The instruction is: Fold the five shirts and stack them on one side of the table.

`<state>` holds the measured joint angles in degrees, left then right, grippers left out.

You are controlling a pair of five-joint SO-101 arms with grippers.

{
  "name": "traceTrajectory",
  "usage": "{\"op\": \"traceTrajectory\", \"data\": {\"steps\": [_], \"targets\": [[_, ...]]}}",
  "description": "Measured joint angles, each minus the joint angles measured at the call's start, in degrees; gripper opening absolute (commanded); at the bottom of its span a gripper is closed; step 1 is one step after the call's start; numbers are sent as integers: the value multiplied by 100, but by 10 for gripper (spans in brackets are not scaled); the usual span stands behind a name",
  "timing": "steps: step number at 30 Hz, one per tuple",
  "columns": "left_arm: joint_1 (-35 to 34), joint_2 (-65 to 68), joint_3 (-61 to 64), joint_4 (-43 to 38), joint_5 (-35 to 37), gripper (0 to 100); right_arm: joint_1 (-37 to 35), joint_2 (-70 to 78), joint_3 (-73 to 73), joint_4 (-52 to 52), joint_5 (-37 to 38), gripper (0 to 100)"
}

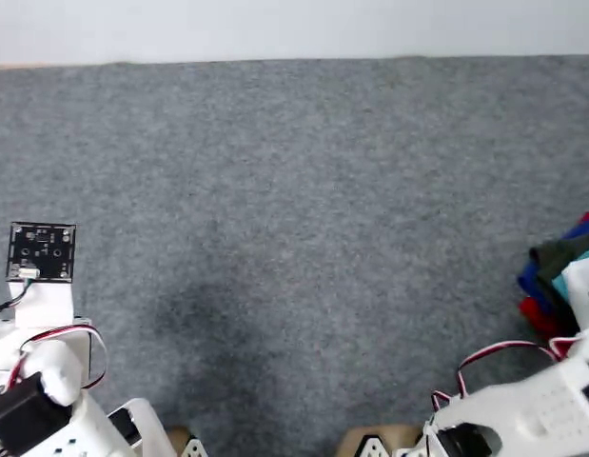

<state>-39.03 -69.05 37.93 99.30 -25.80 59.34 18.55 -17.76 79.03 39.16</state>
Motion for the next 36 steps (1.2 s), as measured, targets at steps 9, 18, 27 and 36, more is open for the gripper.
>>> {"op": "traceTrajectory", "data": {"steps": [9,18,27,36], "targets": [[0,0,167,-9,0,3,0,-1776,0,404,70,256],[0,0,167,-9,0,3,-229,-1152,536,-193,70,256],[0,0,167,-9,0,3,-281,343,615,-1213,70,255],[0,0,167,-9,0,3,-484,-440,237,-554,70,255]]}}
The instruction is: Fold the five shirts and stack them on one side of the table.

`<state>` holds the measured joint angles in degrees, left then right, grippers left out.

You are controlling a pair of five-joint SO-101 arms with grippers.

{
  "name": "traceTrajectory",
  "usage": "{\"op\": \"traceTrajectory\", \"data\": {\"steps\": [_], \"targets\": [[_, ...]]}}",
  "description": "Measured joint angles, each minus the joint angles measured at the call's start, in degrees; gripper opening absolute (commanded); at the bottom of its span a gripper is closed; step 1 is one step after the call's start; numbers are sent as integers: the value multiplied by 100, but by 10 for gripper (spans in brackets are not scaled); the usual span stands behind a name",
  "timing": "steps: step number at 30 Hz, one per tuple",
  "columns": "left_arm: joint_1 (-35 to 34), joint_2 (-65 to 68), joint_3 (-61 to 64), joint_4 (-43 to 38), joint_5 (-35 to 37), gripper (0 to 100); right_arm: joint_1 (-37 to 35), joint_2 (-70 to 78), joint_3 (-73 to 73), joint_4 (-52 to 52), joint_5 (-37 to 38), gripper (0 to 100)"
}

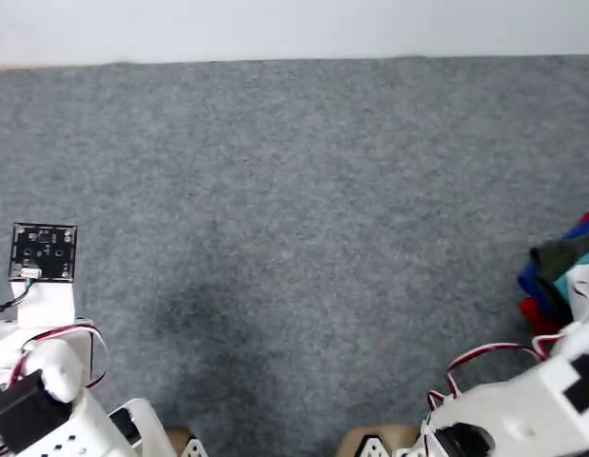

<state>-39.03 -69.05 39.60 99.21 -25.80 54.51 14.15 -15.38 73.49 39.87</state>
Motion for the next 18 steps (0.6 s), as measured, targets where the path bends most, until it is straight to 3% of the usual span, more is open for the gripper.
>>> {"op": "traceTrajectory", "data": {"steps": [5,12,18], "targets": [[0,0,0,0,0,3,-308,-123,237,211,0,255],[0,0,0,0,0,3,-686,-167,1565,-308,0,255],[0,0,0,0,0,3,-818,-642,1495,-18,-325,255]]}}
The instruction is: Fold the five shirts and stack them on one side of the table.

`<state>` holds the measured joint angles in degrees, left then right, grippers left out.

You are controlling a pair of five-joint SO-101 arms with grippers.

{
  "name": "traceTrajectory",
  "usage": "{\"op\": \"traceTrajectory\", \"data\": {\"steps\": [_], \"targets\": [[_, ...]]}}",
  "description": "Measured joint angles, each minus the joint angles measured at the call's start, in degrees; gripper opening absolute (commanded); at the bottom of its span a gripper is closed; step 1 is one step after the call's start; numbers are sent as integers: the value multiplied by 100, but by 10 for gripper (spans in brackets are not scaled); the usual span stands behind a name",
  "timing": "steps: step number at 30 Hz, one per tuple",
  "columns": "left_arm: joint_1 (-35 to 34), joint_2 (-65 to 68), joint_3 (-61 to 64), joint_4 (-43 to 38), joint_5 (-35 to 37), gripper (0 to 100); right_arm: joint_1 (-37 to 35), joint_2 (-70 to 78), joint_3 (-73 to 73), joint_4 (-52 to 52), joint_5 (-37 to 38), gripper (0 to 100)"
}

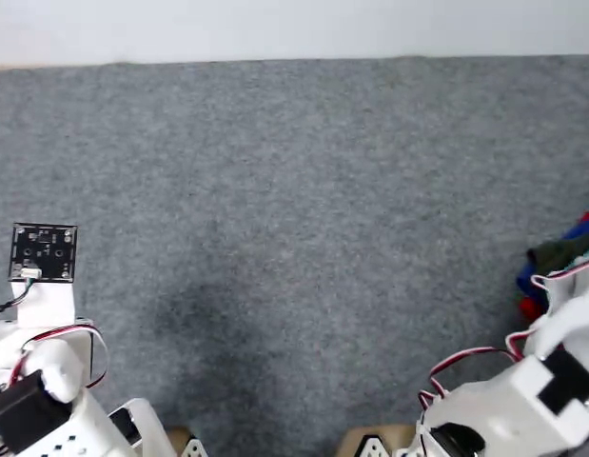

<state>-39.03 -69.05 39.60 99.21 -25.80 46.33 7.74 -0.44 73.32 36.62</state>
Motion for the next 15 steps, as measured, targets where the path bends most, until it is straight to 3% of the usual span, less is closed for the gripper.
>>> {"op": "traceTrajectory", "data": {"steps": [7,9,12,15], "targets": [[0,0,-9,0,0,4,-88,-949,-229,475,-193,251],[0,0,-44,0,26,5,-193,-1222,-229,791,-193,191],[0,0,-193,-62,501,5,-422,-1635,-229,1310,-193,23],[0,0,-264,-237,1178,5,-730,-2022,-229,1662,-193,28]]}}
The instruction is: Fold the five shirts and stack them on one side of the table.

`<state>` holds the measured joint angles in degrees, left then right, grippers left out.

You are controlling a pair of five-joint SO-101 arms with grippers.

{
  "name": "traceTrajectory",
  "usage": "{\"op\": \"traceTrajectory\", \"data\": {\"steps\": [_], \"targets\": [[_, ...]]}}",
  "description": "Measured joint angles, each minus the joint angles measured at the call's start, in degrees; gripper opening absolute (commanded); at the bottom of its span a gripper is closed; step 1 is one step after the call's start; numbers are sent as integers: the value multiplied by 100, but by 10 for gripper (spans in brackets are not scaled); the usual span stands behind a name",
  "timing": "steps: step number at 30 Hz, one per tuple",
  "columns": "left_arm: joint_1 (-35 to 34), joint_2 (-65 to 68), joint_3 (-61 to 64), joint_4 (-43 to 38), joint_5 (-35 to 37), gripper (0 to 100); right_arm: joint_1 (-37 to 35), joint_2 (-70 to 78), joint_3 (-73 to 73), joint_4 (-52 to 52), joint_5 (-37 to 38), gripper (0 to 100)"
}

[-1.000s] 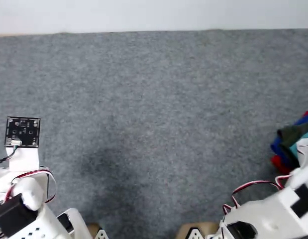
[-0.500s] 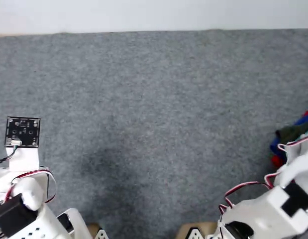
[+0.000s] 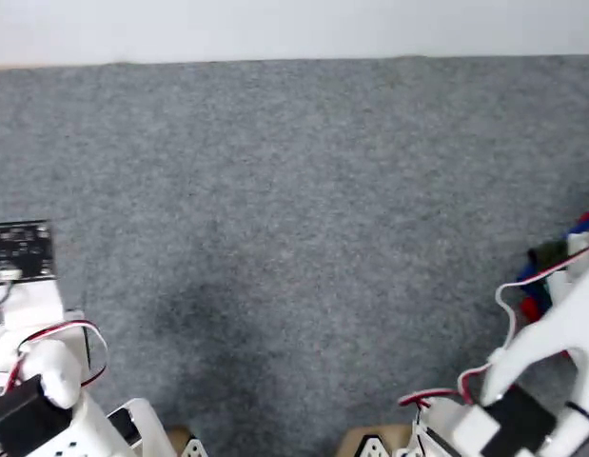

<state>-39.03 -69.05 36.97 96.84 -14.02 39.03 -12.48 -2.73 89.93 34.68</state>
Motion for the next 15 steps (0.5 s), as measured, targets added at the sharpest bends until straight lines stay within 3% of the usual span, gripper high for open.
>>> {"op": "traceTrajectory", "data": {"steps": [15], "targets": [[202,0,-9,-88,264,3,-422,-1943,-9,782,-1591,9]]}}
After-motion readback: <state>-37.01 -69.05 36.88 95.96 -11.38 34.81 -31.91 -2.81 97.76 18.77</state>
